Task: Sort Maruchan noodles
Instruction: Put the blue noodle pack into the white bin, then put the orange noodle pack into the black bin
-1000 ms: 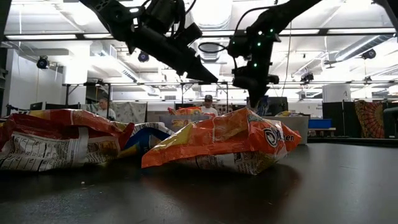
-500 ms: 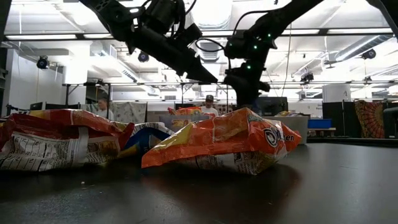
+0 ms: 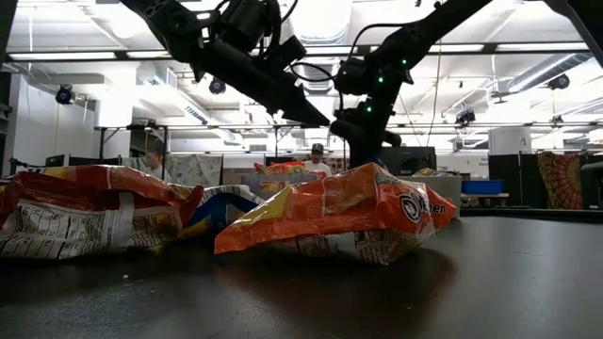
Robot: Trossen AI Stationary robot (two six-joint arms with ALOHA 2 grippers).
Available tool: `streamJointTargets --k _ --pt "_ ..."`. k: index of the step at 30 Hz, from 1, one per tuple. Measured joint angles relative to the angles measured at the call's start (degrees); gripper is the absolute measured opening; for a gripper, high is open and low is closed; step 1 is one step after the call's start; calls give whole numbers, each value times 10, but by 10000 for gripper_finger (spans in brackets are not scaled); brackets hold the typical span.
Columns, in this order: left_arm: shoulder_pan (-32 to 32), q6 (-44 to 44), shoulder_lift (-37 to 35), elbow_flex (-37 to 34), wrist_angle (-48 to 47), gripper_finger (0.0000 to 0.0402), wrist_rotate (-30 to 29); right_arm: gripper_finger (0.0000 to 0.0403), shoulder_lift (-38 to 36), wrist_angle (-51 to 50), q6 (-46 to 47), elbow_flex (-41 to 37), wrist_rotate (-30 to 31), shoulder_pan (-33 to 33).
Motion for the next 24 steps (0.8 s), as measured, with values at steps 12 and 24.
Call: streamJointTargets --k 12,24 --pt "-31 -22 -13 0 -2 102 0 128 -53 -21 10 0 -2 2" --pt "-88 -51 -50 1 -98 102 1 184 -177 -24 8 -30 -4 82"
